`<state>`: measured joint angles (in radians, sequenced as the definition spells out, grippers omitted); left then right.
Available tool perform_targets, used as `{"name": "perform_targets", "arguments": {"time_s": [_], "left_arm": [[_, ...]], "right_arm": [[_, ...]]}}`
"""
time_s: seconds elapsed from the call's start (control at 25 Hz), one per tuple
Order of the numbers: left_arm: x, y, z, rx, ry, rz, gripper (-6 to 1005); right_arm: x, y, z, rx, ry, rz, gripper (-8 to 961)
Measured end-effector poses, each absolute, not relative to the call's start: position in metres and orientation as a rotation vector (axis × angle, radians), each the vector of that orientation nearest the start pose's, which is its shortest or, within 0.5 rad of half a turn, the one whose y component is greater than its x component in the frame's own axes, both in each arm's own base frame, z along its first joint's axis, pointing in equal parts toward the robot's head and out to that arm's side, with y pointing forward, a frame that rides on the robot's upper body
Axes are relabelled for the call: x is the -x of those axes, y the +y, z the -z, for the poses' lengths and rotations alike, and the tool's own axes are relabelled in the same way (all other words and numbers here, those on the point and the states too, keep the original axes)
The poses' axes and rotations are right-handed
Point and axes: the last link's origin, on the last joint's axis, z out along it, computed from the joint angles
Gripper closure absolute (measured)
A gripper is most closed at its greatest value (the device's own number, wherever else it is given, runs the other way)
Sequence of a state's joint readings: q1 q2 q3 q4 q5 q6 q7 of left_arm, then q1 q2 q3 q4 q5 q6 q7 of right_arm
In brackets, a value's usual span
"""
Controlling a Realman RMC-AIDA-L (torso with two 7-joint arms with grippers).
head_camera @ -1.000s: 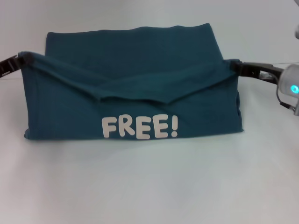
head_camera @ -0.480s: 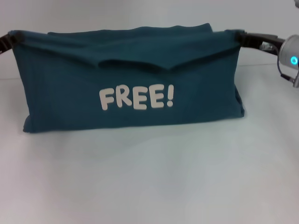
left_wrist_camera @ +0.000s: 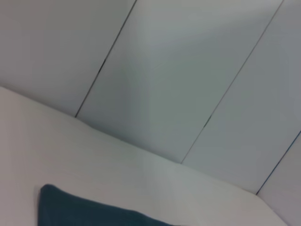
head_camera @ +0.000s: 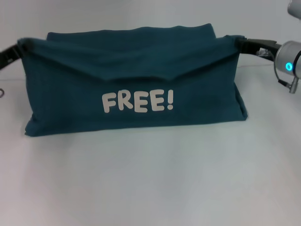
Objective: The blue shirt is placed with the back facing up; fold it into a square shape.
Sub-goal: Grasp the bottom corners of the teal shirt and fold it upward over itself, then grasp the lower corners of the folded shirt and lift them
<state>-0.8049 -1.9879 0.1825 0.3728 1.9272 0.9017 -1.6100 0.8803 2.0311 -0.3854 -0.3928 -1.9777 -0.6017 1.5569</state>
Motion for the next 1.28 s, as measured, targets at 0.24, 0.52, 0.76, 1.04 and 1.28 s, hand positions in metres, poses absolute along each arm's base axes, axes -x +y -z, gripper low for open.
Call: {"name": "perform_targets", "arguments": {"time_s": [0.24, 0.52, 0.76, 1.04, 1.28], "left_arm": [[0.277, 0.454, -0.045, 1.781, -1.15, 0.898, 903], [0.277, 0.452, -0.037, 1.784, -1.155, 0.883, 899], [0.28, 0.451, -0.032, 1.77, -1.147, 0.843, 896], [0.29, 0.451, -0.034, 1.719, -1.159, 0.796, 789], [0.301, 0.447, -0.051, 1.646, -1.139, 0.828, 611]], "right_arm": [[-0.265, 0.482, -0.03, 1.827, 1.0, -0.519, 921], [-0.269, 0.479, -0.024, 1.805, 1.018, -0.507, 921], [-0.269, 0.478, -0.02, 1.818, 1.001, -0.472, 922], [-0.271, 0.481, -0.024, 1.777, 0.993, -0.441, 761], [-0.273, 0.483, -0.034, 1.757, 0.974, -0.441, 489]]}}
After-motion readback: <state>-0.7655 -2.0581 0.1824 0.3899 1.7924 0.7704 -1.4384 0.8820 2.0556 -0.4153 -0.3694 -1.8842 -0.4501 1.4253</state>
